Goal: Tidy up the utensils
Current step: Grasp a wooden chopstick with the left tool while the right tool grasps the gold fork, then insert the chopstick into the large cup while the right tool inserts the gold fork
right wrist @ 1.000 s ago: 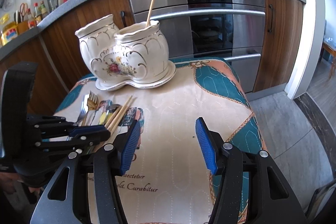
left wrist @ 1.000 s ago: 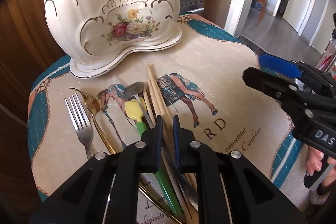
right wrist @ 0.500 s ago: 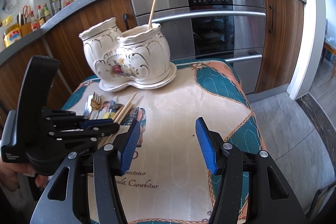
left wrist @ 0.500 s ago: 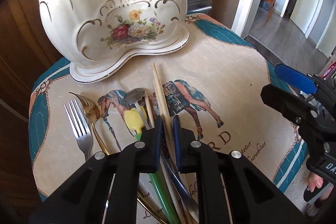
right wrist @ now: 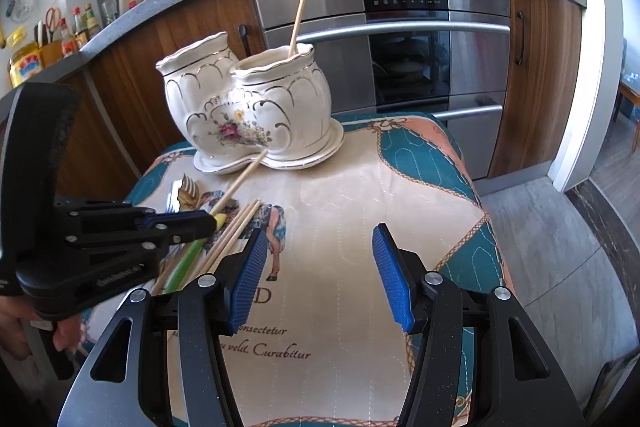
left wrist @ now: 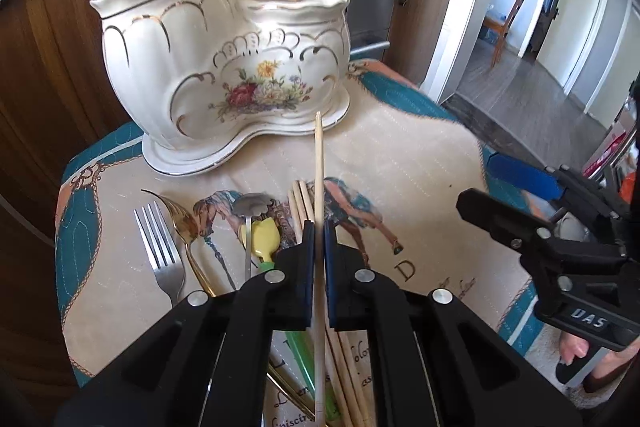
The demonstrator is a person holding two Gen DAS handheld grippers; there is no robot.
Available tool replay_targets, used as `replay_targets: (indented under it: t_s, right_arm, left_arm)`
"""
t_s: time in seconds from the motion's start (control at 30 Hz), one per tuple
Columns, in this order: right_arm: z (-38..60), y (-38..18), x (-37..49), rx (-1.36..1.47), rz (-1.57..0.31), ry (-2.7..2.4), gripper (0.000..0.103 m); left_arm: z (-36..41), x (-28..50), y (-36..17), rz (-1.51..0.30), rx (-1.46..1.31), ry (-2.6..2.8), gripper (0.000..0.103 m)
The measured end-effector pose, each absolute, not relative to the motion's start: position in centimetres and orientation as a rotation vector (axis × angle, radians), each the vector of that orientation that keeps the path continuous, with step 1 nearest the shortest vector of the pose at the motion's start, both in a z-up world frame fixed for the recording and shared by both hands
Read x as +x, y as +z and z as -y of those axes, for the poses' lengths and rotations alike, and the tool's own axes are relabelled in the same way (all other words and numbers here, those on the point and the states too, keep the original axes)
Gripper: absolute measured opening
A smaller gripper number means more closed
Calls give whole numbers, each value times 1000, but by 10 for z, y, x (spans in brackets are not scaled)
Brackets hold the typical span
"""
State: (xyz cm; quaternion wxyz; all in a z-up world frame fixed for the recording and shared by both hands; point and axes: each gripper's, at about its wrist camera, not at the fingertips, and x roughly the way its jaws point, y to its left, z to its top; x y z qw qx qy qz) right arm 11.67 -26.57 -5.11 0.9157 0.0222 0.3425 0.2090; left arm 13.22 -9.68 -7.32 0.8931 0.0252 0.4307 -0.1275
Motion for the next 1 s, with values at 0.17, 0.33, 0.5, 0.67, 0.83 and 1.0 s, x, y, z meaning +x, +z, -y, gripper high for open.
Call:
replay_targets:
  t_s: [0.17,0.33,0.5,0.67,0.83,1.0]
  right_arm:
    - [253,-50,114,30,-718,471,57]
    - [221,-49,111,6,-750,556,57]
    - [178,-52,112,-33,-804,640,46]
    - [133,-54,118,-106,-836,669,30]
    - [97,-62,134,-165,-888,646,24]
    - [78,-68,157,-159,-902,572,24]
  left_arm:
    - [74,109,-42,-799,8,-286,5]
    - [28,95,-21,-732,-64,-236,5]
    - [-24,84,-19,-706,-137,-162,5]
    - [-50,77,-23,-693,-192,-146,5]
    - [-61,78,-28,-685,-224,-162,5]
    - [-67,78,-28,-665,-245,-171,5]
